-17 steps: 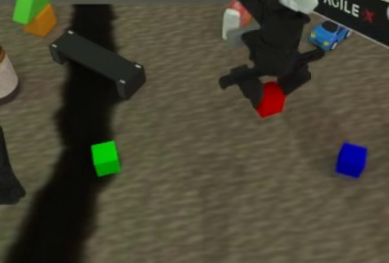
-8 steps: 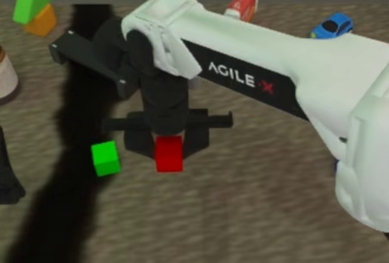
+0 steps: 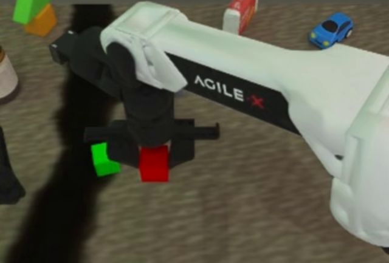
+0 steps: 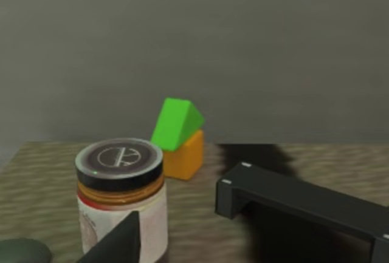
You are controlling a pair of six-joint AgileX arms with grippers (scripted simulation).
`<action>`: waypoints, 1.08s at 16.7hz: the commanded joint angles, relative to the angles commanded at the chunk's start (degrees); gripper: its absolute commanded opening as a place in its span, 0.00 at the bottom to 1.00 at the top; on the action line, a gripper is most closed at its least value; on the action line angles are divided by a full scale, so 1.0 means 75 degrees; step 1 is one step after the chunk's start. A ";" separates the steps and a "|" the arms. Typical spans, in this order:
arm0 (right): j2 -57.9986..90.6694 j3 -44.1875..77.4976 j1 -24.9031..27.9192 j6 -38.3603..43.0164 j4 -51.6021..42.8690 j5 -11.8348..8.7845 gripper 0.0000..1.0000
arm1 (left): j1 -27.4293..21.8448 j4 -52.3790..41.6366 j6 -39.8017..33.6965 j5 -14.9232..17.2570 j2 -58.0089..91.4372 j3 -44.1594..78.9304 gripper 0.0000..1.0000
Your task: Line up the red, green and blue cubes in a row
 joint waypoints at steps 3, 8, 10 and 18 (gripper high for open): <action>0.0029 -0.0286 0.0017 -0.0012 0.0318 0.0003 0.00 | 0.0000 0.0000 0.0000 0.0000 0.0000 0.0000 1.00; 0.0218 -0.1406 0.0041 0.0021 0.1673 0.0012 0.00 | 0.0000 0.0000 0.0000 0.0000 0.0000 0.0000 1.00; 0.0263 -0.1612 0.0054 0.0025 0.1887 0.0020 0.00 | 0.0000 0.0000 0.0000 0.0000 0.0000 0.0000 1.00; 0.0264 -0.1616 0.0055 0.0025 0.1892 0.0020 0.38 | 0.0000 0.0000 0.0000 0.0000 0.0000 0.0000 1.00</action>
